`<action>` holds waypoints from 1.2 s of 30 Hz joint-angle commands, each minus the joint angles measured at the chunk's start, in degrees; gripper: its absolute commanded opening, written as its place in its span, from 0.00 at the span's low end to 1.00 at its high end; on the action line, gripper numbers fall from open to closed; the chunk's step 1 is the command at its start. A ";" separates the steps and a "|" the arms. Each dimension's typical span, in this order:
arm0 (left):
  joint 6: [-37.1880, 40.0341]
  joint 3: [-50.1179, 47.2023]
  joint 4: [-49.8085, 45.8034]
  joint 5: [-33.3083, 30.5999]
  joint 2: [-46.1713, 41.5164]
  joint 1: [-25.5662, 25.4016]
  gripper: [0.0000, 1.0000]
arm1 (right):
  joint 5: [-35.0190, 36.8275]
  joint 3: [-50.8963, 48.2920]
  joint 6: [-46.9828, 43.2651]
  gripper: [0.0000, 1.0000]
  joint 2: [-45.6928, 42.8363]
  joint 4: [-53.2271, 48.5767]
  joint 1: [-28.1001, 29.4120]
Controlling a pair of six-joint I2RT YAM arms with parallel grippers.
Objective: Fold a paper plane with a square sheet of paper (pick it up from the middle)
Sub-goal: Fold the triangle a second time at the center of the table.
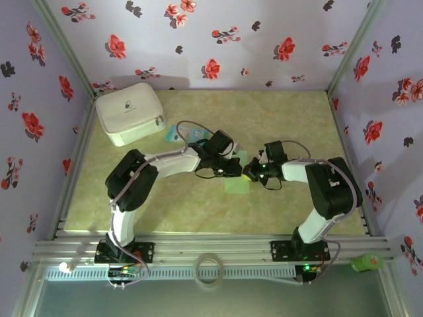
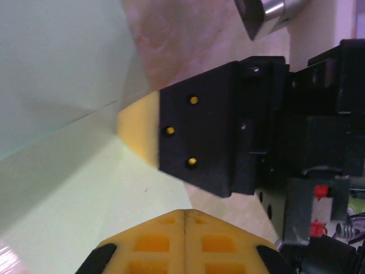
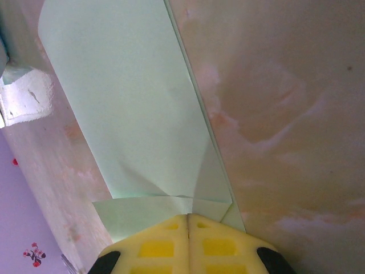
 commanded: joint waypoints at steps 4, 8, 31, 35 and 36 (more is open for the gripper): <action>-1.17 2.27 -1.97 2.03 5.60 -0.52 0.00 | 4.39 -1.36 -0.53 0.00 1.82 -3.59 -0.60; -1.61 0.81 -2.03 1.05 7.31 -0.54 0.00 | 4.54 -1.50 -0.61 0.00 1.81 -3.69 -0.55; -5.07 -19.50 4.66 1.34 -1.62 1.05 0.01 | 5.52 -0.85 -1.92 0.00 2.31 -5.49 -0.64; -5.86 -22.33 5.96 1.89 -2.78 1.11 0.01 | 5.67 -0.69 -2.10 0.00 2.03 -5.92 -0.62; -6.34 -23.32 6.81 1.99 -3.32 1.15 0.01 | 5.64 -0.76 -2.15 0.00 2.06 -6.00 -0.64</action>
